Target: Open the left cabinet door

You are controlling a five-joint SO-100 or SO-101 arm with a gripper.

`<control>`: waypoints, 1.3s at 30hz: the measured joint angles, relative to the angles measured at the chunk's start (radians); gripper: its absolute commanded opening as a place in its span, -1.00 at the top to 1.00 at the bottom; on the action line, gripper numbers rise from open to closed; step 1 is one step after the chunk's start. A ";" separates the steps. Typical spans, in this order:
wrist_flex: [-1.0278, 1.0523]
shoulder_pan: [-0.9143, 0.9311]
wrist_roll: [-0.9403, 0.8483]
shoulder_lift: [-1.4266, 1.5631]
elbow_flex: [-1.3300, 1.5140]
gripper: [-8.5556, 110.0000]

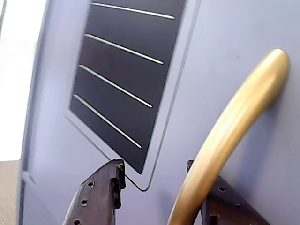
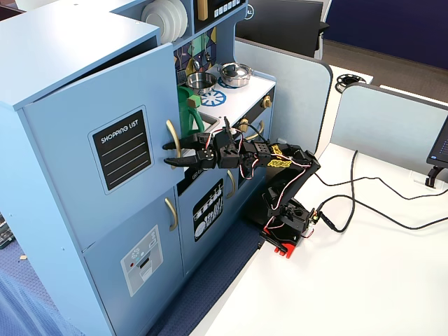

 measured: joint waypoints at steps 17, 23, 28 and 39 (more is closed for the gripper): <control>-0.015 -0.083 -0.178 0.258 0.198 0.74; 0.051 0.043 -0.123 0.442 0.273 0.75; 0.135 0.137 -0.075 0.551 0.278 0.77; 0.245 0.387 0.051 0.531 0.278 0.79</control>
